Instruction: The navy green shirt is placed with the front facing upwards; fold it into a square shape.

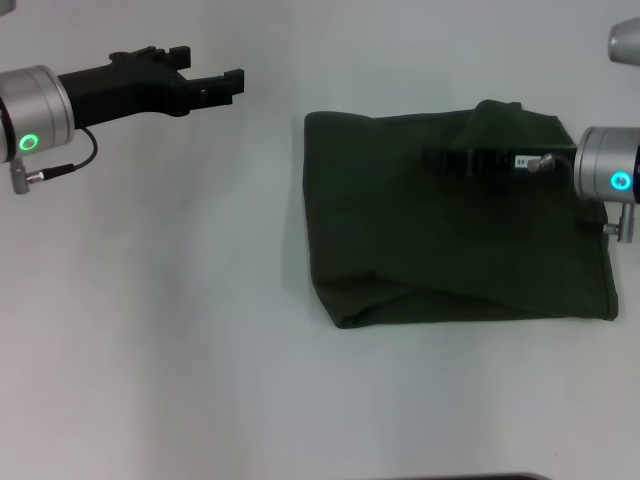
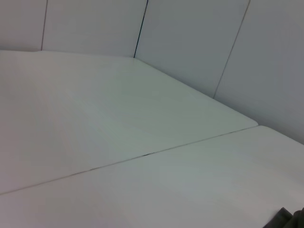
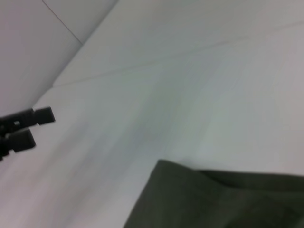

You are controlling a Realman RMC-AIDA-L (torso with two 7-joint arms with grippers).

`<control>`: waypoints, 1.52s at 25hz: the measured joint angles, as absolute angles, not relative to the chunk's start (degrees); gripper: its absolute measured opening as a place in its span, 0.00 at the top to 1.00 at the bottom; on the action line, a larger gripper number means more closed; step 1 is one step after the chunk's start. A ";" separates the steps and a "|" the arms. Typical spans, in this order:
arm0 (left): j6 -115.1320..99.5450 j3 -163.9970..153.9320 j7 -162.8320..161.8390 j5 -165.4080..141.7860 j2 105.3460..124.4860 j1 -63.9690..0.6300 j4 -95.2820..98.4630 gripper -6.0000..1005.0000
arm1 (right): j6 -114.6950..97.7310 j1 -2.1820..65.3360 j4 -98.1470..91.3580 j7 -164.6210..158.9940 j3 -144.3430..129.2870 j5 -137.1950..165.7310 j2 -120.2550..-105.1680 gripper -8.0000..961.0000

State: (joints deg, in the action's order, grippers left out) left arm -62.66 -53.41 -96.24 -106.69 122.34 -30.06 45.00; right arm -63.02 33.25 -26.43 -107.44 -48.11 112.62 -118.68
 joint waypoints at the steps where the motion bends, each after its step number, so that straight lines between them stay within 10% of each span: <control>1: -62.66 -53.39 -96.23 -106.69 122.34 -30.06 45.00 0.09 | -62.53 33.24 -25.92 -107.28 -48.14 112.87 -118.74 0.99; 38: -61.42 -52.65 -96.34 -106.16 122.44 -29.82 44.92 0.09 | -78.89 30.84 -24.21 -91.03 -55.08 105.89 -119.38 0.99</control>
State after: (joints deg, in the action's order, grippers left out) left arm -61.42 -52.65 -96.34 -106.16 122.44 -29.82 44.92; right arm -78.89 30.84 -24.21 -91.03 -55.08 105.89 -119.38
